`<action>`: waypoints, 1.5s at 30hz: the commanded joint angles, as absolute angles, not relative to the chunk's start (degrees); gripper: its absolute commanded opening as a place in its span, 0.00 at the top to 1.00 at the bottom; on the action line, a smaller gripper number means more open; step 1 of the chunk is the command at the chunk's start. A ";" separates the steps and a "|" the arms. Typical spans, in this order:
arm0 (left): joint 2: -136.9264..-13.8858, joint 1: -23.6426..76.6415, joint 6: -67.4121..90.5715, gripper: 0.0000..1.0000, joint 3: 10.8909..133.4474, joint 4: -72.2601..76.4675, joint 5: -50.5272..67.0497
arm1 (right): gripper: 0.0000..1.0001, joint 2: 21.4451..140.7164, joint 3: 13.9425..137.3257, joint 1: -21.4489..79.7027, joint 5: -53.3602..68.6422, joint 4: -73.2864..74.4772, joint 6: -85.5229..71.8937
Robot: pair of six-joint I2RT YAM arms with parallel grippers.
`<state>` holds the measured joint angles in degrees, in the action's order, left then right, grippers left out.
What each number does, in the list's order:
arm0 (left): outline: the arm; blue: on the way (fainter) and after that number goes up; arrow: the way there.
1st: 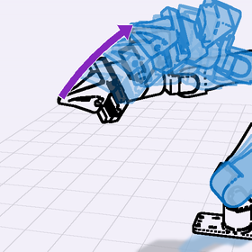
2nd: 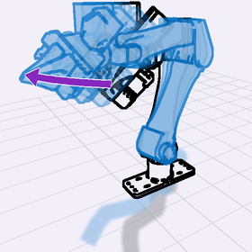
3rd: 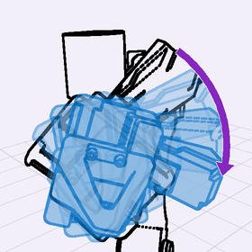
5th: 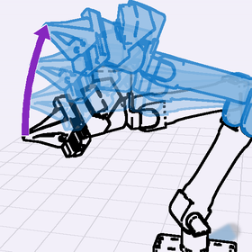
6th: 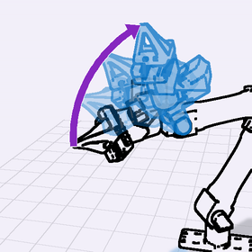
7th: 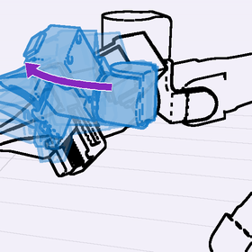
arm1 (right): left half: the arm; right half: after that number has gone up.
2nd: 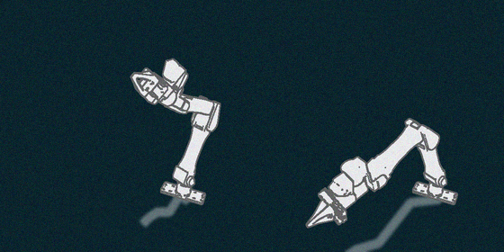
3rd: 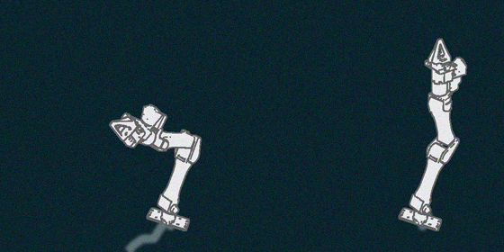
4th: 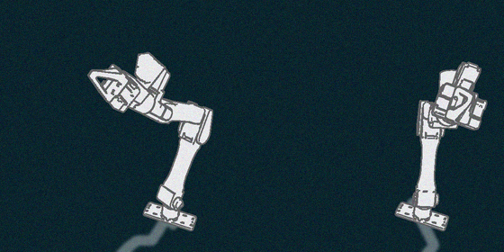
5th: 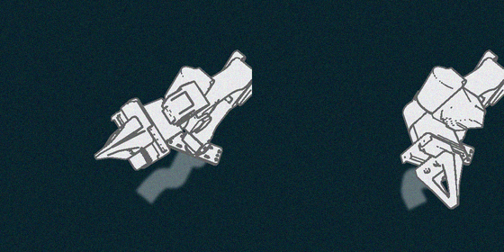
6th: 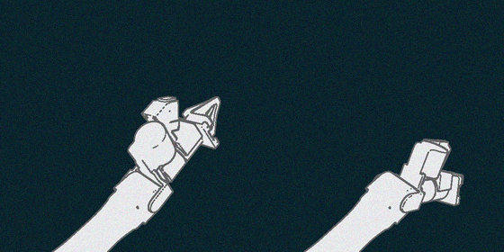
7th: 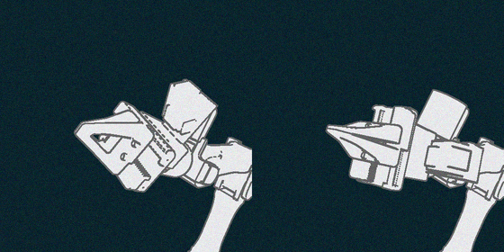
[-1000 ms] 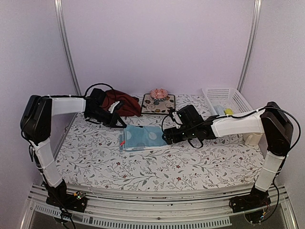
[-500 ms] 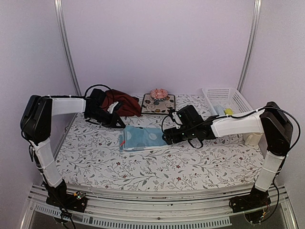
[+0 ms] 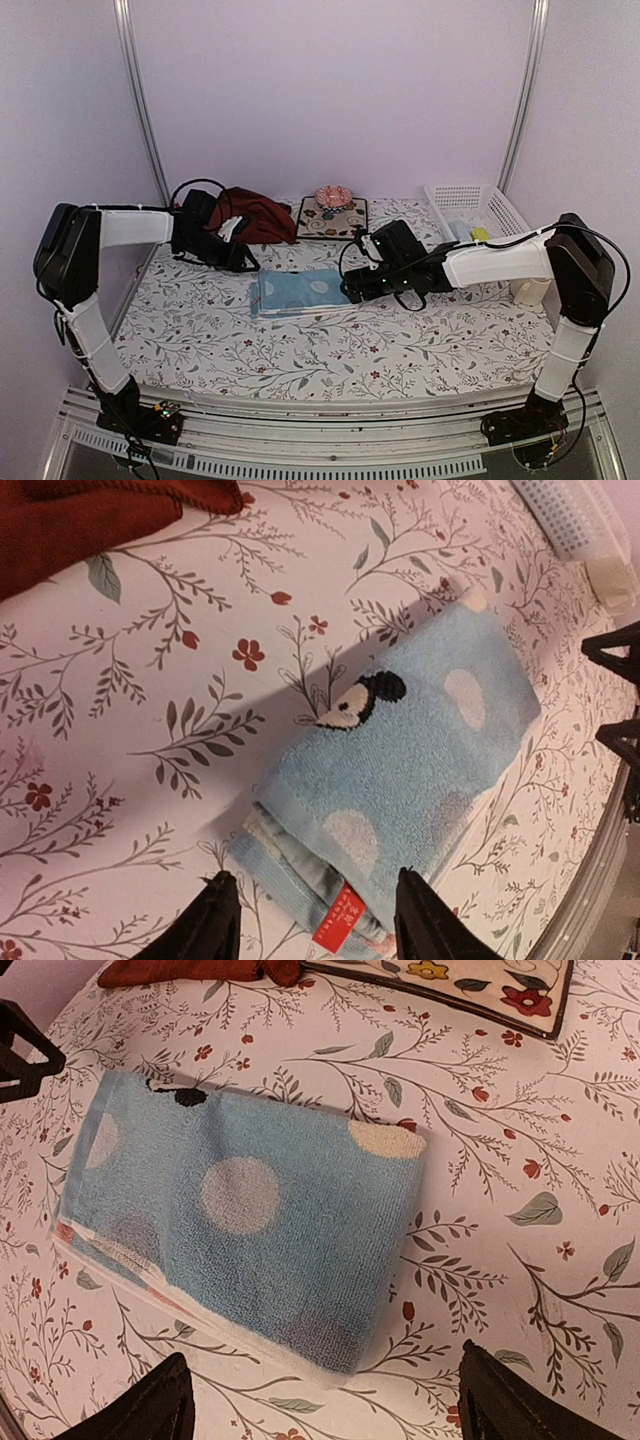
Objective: Roll the towels
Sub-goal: Adjust the towel at the center of the board.
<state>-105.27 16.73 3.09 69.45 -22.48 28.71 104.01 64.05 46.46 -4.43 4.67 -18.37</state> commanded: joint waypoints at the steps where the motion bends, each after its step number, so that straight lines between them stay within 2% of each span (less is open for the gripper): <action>1: -101.37 18.79 -0.24 0.47 65.44 -26.75 32.11 | 0.09 105.36 64.86 46.33 -5.22 4.37 -18.02; 6: -101.62 20.77 -2.13 0.47 61.84 -28.49 35.21 | 0.09 106.04 64.95 46.37 -5.32 4.33 -18.10; 20: -103.89 22.88 -3.54 0.47 61.88 -28.53 35.71 | 0.09 106.84 65.39 46.56 -5.62 4.52 -18.40; 24: -100.17 23.87 -9.60 0.40 60.37 -24.29 28.37 | 0.09 106.66 65.39 46.61 -5.71 4.69 -18.06; 27: -95.12 23.78 -15.54 0.26 57.46 -18.17 22.72 | 0.09 106.46 65.35 46.76 -5.76 4.81 -17.85; 30: -90.86 23.67 -25.43 0.13 54.58 -13.12 18.93 | 0.09 106.18 65.30 46.84 -5.76 4.77 -17.59; 34: -85.59 22.60 -46.18 0.08 47.65 -2.79 15.78 | 0.09 106.26 65.43 47.06 -5.37 4.67 -17.34; 37: -82.72 20.19 -62.52 0.07 42.36 5.24 18.73 | 0.08 106.51 65.60 47.05 -5.27 4.77 -17.19; 40: -81.88 16.98 -76.77 0.08 40.10 7.48 26.43 | 0.09 106.89 65.82 47.12 -5.20 4.89 -17.05; 45: -83.13 15.38 -98.19 0.09 39.85 3.54 33.99 | 0.09 107.45 66.04 47.20 -5.10 4.90 -17.05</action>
